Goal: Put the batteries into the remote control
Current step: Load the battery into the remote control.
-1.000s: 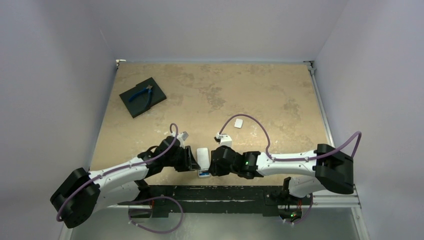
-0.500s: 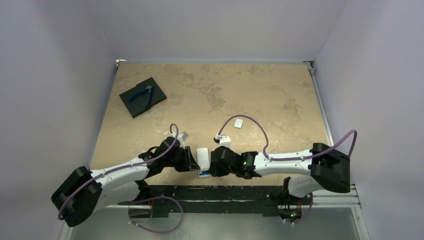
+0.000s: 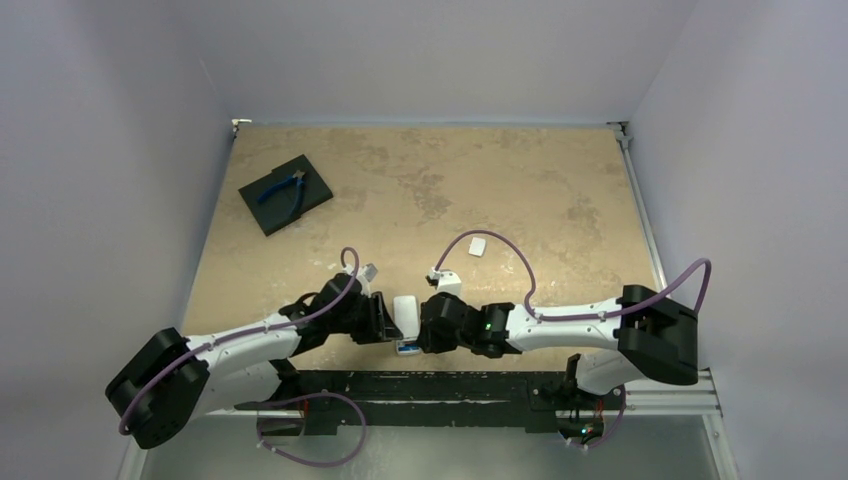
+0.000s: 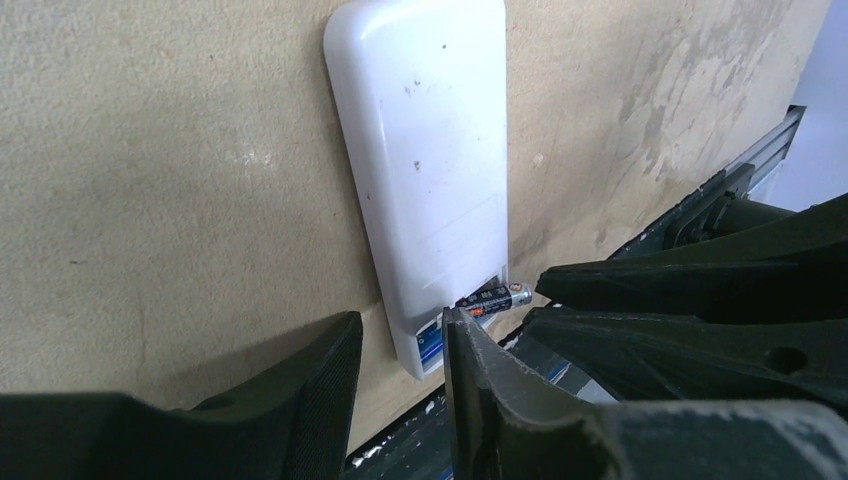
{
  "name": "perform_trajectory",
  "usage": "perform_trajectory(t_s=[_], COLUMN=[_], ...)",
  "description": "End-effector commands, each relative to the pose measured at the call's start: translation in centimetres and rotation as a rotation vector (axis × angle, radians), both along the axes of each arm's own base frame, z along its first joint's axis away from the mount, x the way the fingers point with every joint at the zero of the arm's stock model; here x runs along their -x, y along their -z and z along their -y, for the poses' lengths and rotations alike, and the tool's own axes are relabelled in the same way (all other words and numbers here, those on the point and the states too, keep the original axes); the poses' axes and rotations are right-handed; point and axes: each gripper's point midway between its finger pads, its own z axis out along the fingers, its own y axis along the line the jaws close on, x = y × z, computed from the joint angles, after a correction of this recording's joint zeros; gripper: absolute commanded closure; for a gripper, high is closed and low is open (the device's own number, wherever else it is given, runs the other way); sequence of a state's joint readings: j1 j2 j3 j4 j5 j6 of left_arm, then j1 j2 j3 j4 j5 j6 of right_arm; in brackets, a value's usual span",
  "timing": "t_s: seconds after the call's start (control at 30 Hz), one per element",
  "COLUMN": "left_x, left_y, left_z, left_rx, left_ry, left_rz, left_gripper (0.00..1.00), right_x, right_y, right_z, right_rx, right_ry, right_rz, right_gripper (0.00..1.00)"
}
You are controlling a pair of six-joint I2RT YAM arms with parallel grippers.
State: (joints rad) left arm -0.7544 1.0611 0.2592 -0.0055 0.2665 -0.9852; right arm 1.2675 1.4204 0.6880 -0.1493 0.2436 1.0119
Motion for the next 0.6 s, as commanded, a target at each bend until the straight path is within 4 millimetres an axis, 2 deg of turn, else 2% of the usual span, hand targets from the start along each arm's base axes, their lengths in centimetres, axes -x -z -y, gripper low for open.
perform_trajectory(t_s=[0.0,0.33,0.57], left_x=[-0.42,-0.54,-0.56], left_y=[-0.23,-0.15,-0.28], left_z=[0.51,0.64,0.71], left_rx=[0.021,0.019,0.022], left_ry=[0.001,0.004,0.008], left_rz=[0.022,0.021,0.023], left_gripper=[0.64,0.64,0.69], right_x=[-0.87,-0.94,-0.99], right_y=[-1.67,-1.55,-1.53], right_z=[-1.72,-1.91,-2.05], right_rx=[-0.058,-0.048,-0.043], right_ry=[0.017,0.01,0.003], right_rz=[0.019,0.022,0.025], right_gripper=[0.71,0.75,0.79])
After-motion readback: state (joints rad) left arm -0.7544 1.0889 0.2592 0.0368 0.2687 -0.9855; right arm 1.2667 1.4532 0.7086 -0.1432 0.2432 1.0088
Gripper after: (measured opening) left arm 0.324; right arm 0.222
